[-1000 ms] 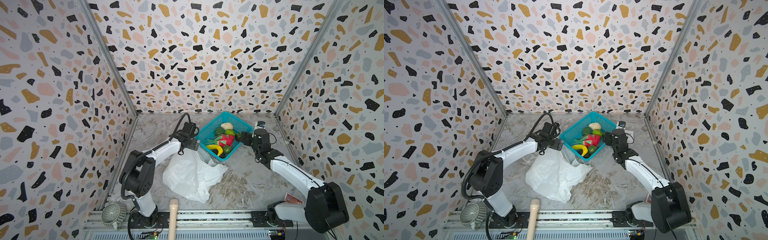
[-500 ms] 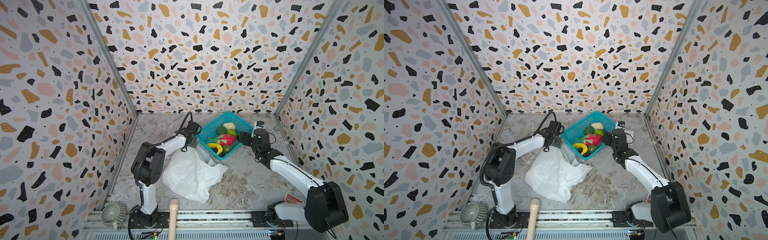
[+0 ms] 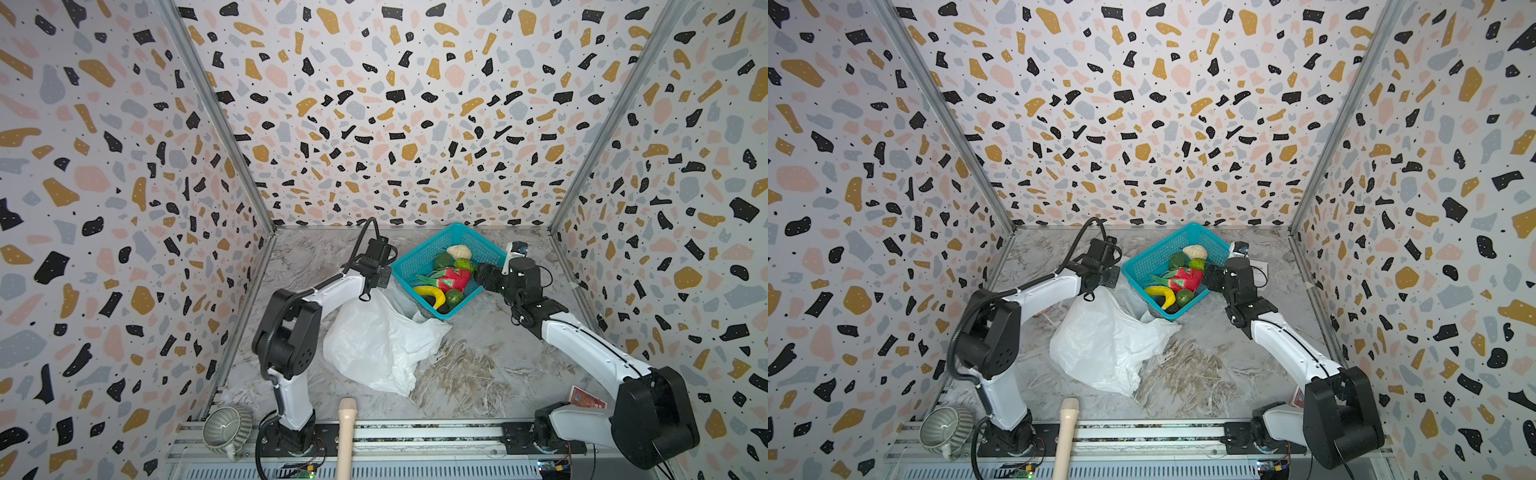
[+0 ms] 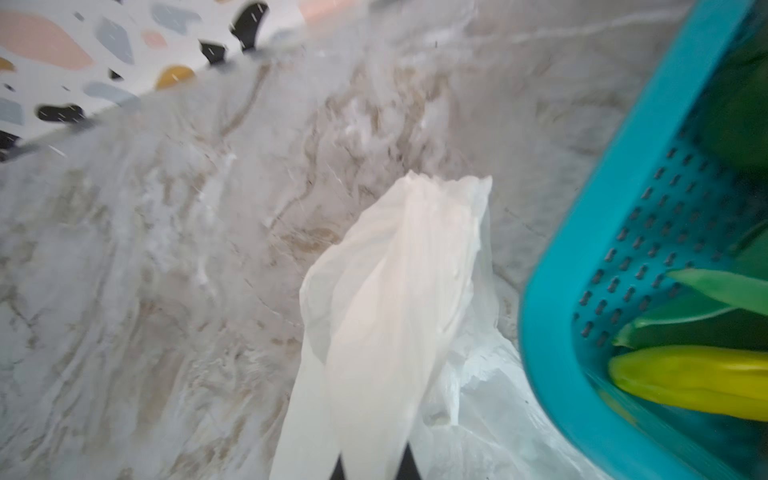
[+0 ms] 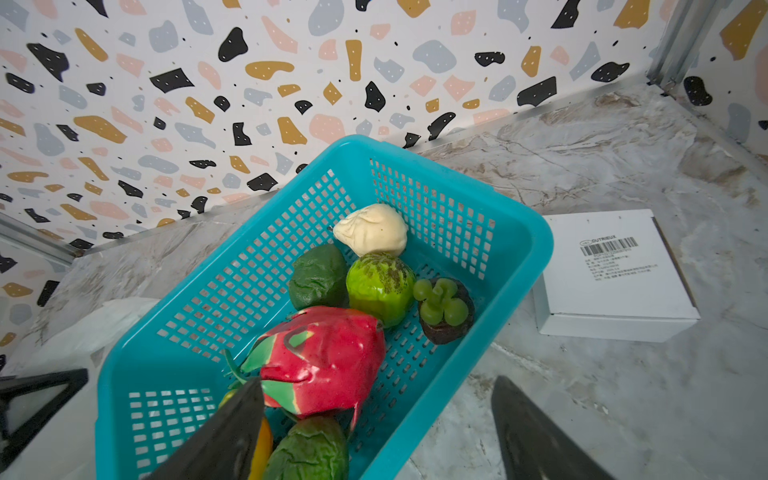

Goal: Place the fruits into the plastic bag
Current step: 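Grasp the white bag rim with the left gripper and lift it open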

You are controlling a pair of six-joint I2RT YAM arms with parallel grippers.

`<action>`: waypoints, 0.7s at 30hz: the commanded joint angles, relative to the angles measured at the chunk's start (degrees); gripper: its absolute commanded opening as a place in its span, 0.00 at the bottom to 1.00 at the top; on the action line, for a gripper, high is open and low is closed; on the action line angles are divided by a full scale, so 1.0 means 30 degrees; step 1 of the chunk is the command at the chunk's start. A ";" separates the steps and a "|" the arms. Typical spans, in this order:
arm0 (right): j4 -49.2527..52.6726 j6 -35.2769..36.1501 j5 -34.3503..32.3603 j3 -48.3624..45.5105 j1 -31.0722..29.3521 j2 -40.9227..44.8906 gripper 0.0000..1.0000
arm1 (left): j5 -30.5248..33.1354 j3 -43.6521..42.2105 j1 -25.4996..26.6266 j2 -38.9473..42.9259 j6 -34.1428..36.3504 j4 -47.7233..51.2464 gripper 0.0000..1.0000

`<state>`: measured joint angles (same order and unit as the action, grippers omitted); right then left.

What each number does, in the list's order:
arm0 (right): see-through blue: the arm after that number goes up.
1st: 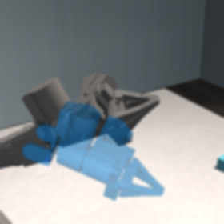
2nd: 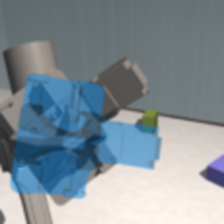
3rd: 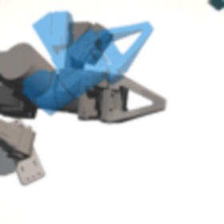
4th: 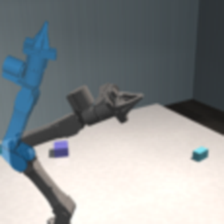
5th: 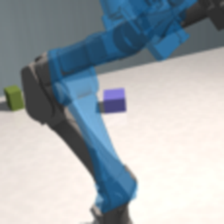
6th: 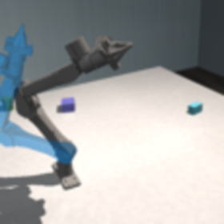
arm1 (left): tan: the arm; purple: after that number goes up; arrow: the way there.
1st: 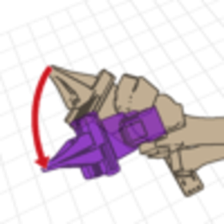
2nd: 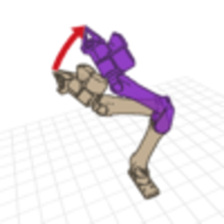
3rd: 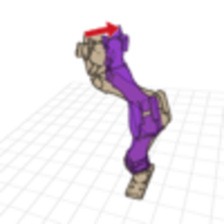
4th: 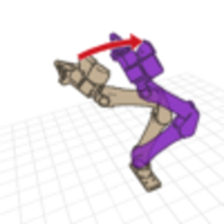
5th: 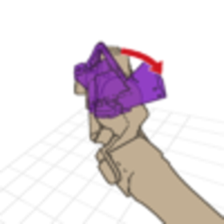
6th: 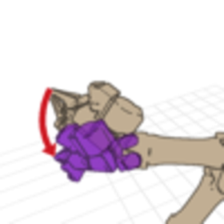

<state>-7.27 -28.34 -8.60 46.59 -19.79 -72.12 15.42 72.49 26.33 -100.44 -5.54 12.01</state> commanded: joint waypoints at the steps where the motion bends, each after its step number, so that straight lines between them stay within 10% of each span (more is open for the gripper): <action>1: -0.0295 -0.0283 0.0346 0.1134 -0.0363 0.0964 0.85 | -0.1238 -0.1022 -0.0100 0.4073 0.0502 -0.2850 0.00; 21: 0.0408 0.0487 0.1453 0.3886 -0.1400 -0.0423 0.84 | -0.6310 -0.7622 -0.0104 1.7047 0.3435 -0.6404 0.00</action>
<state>-8.64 -28.60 -6.37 54.92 -23.64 -72.42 1.85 49.01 26.04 -50.52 3.88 -0.10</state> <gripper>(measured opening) 0.846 0.047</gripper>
